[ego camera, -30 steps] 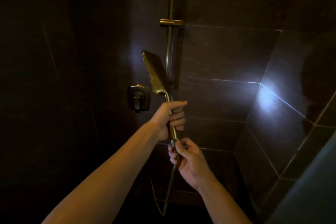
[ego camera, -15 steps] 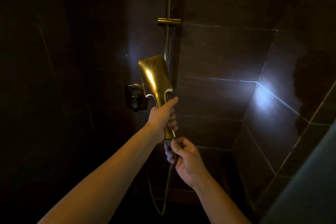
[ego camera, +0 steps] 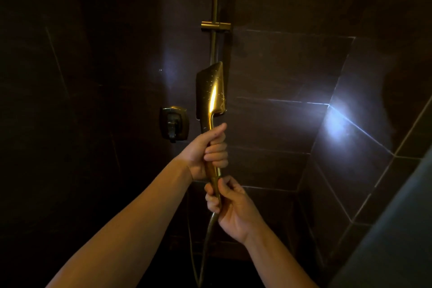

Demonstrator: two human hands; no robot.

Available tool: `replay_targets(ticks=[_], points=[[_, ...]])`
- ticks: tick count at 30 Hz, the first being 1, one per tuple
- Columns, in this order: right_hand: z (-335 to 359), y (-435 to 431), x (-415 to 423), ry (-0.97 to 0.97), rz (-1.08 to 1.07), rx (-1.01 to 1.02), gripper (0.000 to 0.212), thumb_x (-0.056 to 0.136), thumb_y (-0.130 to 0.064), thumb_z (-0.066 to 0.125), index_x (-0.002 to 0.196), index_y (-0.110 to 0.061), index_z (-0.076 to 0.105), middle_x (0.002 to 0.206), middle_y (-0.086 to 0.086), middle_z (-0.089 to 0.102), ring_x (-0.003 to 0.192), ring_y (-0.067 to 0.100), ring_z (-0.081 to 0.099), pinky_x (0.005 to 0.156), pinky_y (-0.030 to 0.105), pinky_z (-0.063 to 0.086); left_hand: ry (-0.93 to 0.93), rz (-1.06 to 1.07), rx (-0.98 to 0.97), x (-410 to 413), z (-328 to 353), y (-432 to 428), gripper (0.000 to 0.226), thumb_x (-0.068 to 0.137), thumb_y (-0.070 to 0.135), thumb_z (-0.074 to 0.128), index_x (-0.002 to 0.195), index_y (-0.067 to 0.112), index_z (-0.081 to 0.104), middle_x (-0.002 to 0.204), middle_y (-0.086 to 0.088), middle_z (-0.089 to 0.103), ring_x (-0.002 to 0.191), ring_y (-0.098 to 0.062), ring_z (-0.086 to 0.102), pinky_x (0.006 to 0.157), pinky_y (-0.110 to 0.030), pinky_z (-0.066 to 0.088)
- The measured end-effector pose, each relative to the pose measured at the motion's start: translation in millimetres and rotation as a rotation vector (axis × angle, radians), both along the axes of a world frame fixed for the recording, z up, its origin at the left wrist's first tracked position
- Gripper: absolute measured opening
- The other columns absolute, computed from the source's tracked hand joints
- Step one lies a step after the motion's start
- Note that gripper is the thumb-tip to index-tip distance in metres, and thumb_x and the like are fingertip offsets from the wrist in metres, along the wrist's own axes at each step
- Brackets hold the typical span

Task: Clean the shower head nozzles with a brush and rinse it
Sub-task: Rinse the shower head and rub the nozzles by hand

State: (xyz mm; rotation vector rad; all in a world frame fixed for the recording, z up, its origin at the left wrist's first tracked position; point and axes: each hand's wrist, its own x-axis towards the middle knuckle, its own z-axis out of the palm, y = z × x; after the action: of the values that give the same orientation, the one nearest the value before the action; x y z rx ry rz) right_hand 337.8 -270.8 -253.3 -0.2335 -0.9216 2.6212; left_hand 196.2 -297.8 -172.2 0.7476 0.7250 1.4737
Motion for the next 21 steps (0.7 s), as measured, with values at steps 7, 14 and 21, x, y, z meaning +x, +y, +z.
replay_targets(ticks=[7,14,21], points=[[-1,4,-9,-0.166,-0.203,0.157,0.009,0.075,-0.004,0.074,0.074,-0.01,0.067,0.078,0.017,0.068,0.062,0.021,0.059,0.055,0.029,0.045,0.456,0.898,-0.331,25,-4,26,0.021,0.085,0.038,0.07,0.086,0.018,0.062,0.058,0.006,0.056,0.051,-0.008,0.055,0.052,-0.028,0.047],[-3,0,-8,-0.157,-0.174,0.235,0.01,0.077,-0.006,0.073,0.081,-0.006,0.065,0.081,0.02,0.066,0.061,0.022,0.056,0.052,0.03,0.041,0.221,0.68,-0.291,12,-5,16,0.035,0.092,0.032,0.06,0.064,0.02,0.043,0.042,0.007,0.031,0.034,-0.011,0.029,0.038,-0.025,0.031],[5,1,-5,-0.081,-0.099,0.23,0.015,0.083,-0.001,0.066,0.093,-0.005,0.057,0.086,0.021,0.064,0.065,0.024,0.056,0.056,0.03,0.043,0.074,-0.022,0.021,-7,3,-2,0.044,0.093,0.029,0.055,0.056,0.02,0.032,0.04,0.006,0.029,0.034,-0.01,0.024,0.042,-0.026,0.024]])
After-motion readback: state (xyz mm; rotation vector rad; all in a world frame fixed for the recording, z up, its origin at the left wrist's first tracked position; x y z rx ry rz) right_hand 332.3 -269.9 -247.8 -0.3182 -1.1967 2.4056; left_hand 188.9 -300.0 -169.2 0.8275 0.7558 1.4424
